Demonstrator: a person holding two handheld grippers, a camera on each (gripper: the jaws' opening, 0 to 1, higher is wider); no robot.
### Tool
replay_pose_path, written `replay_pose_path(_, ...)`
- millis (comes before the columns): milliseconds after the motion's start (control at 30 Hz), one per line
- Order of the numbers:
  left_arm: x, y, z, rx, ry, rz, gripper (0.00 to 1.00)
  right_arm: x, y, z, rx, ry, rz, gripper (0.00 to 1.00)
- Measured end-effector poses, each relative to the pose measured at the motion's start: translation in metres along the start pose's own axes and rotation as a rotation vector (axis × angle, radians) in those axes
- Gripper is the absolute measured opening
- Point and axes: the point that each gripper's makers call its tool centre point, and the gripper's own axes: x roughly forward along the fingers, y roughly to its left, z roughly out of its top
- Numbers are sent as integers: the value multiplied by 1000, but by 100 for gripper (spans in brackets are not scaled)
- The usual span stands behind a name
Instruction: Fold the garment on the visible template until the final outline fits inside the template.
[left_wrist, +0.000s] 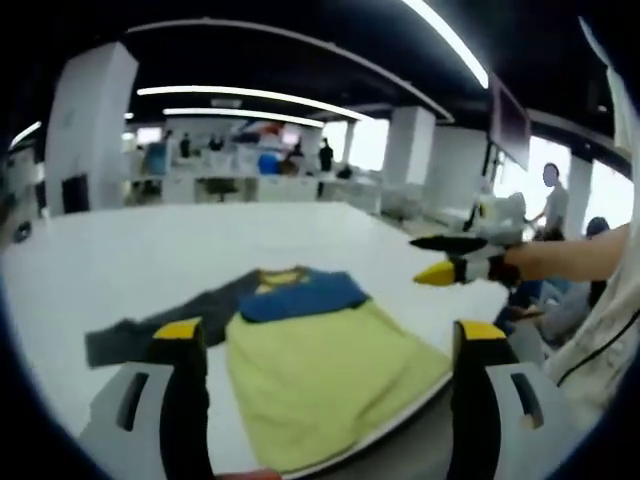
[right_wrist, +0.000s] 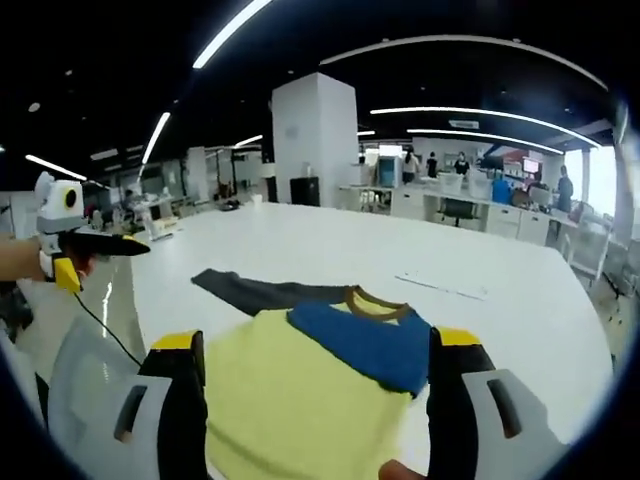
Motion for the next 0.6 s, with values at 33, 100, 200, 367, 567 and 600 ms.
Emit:
replay_pose_path(33,2,2,1,-4,-3,-4,98,-6,-3,-5,5,9,-12,91)
replay_pose_path(100,4,4,4,-17,-14,-7,98,-18,-5,-11,18,18,-30,91)
replay_pose_path(200,9,9,6,-24,-20,-4,98,-33,-6,-19,52,25,-54,91)
replay_pose_path(367,15,9,6,-19,-15,-8,98,-54,-7,-25,82,28,-93,90)
replay_pose_path(567,17,9,2,-41,-13,3,98,-71,-6,-26,92,31,-108,89)
replay_pose_path(600,17,12,0,-57,-13,13,97,-72,-6,-27,93,31,-110,88)
